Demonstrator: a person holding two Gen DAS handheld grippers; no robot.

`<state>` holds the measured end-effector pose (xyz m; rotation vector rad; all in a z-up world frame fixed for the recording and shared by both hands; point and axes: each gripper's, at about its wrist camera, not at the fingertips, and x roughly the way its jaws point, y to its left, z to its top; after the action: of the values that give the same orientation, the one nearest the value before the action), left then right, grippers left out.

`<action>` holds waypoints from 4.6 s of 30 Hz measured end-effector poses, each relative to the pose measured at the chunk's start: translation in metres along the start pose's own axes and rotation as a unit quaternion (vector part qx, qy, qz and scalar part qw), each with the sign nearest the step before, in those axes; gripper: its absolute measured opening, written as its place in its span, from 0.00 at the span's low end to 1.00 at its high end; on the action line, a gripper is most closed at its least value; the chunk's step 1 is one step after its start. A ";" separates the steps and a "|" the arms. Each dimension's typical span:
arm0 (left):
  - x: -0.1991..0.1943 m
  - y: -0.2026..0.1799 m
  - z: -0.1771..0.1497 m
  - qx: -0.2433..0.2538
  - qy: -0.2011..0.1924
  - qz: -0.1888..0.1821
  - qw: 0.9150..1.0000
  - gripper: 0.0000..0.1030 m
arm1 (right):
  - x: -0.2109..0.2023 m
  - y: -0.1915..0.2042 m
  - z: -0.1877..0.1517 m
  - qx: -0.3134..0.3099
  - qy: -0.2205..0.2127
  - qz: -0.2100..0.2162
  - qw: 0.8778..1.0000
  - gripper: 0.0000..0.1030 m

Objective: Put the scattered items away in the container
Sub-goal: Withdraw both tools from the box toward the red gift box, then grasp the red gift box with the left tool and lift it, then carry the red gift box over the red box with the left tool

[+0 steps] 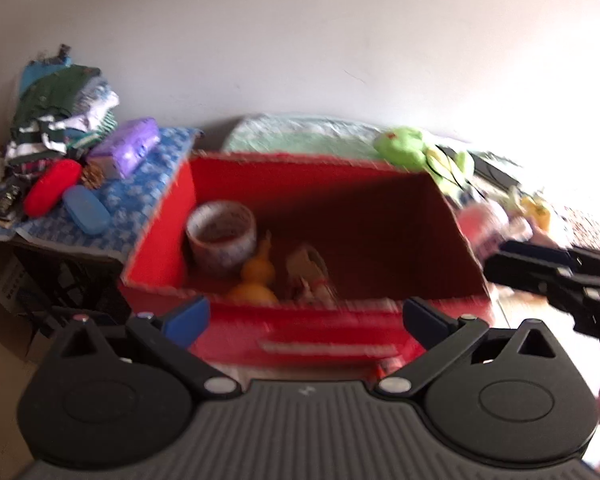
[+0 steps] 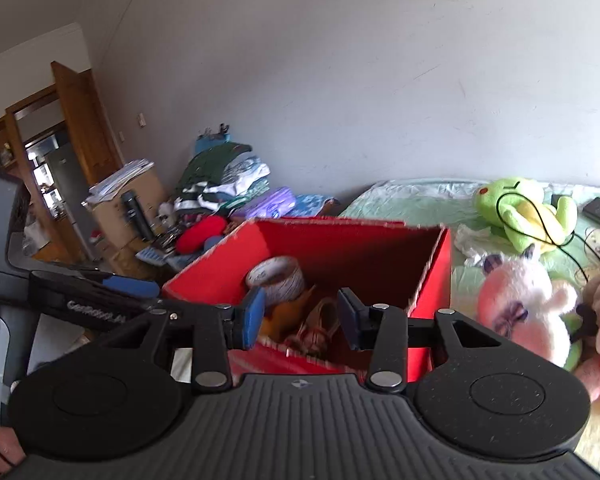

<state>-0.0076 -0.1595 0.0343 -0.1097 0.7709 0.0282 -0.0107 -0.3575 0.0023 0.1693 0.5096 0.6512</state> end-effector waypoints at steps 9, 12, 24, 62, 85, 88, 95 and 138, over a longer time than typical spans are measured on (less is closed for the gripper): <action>0.033 -0.032 -0.053 -0.014 0.086 -0.041 0.995 0.95 | 0.007 -0.037 -0.038 0.113 0.097 0.008 0.989 0.32; 0.044 -0.039 -0.057 -0.007 0.108 -0.050 0.993 0.96 | 0.014 -0.040 -0.048 0.124 0.129 -0.008 0.984 0.33; 0.090 -0.035 -0.074 -0.090 0.218 -0.108 0.966 0.81 | 0.031 -0.061 -0.077 0.216 0.220 -0.022 0.951 0.33; 0.094 -0.078 -0.082 0.001 0.234 -0.080 0.969 0.86 | 0.044 -0.089 -0.084 0.238 0.298 0.092 0.920 0.58; 0.080 -0.077 -0.072 0.013 0.208 -0.242 0.948 0.86 | -0.012 -0.106 -0.071 0.278 0.225 0.098 0.929 0.51; 0.085 -0.071 -0.077 -0.022 0.211 -0.250 0.945 0.86 | -0.007 -0.097 -0.073 0.263 0.227 0.087 0.934 0.51; 0.070 -0.071 -0.071 -0.001 0.180 -0.219 0.959 0.86 | 0.003 -0.079 -0.074 0.230 0.232 0.097 0.940 0.50; 0.175 -0.006 0.090 0.009 0.209 -0.239 0.948 0.85 | 0.137 -0.050 0.060 0.132 0.224 -0.069 0.963 0.35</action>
<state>0.1805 -0.1581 -0.0227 -0.2884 1.1514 -0.4768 0.1391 -0.3118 -0.0158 0.2374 1.0379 0.4812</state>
